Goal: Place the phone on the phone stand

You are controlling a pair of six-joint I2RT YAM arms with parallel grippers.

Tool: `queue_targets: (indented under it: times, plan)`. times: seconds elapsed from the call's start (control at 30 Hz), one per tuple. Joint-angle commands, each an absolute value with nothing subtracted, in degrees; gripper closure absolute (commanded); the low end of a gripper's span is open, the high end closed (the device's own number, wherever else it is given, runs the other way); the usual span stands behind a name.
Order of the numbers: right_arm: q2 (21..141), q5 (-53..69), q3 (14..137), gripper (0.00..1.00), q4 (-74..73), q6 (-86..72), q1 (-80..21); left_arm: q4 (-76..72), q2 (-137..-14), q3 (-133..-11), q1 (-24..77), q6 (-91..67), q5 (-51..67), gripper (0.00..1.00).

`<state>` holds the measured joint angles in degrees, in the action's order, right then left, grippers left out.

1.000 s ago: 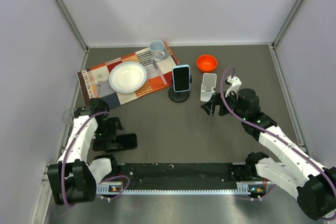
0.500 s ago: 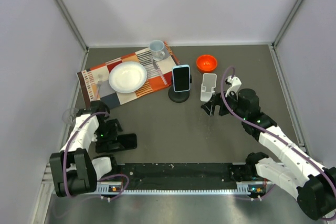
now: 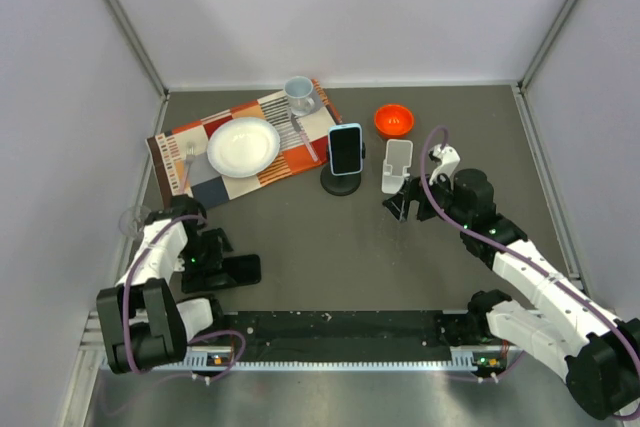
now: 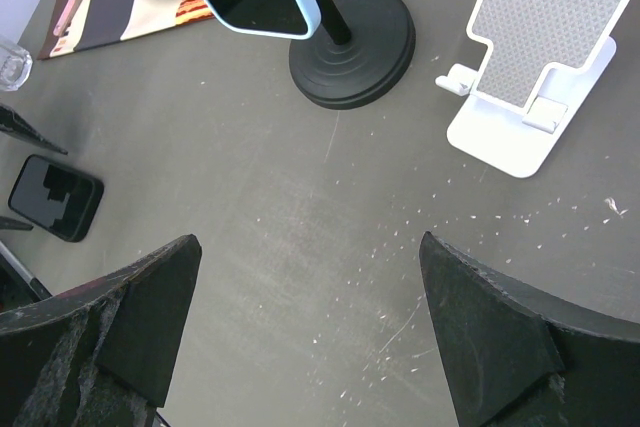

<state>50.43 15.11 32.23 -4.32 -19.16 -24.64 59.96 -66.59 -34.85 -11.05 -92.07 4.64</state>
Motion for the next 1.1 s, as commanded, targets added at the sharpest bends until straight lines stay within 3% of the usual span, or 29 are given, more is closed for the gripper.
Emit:
queue_targets:
  times: [0.0, 0.83, 1.07]
  plan:
    - [50.71, 15.91, 31.82, 0.10, -1.85, -19.25, -25.22, 61.08, -63.64, -32.79, -11.43, -91.85, 3.96, 0.01]
    - [51.42, 16.26, 31.82, 0.09, -1.76, -19.42, -25.22, 50.54, -59.86, -23.74, -11.51, -92.55, 2.99, 0.02]
    - [52.03, 16.26, 32.87, 0.10, -2.98, -19.34, -25.22, 49.75, -59.15, -23.38, -11.51, -92.64, 1.15, 0.16]
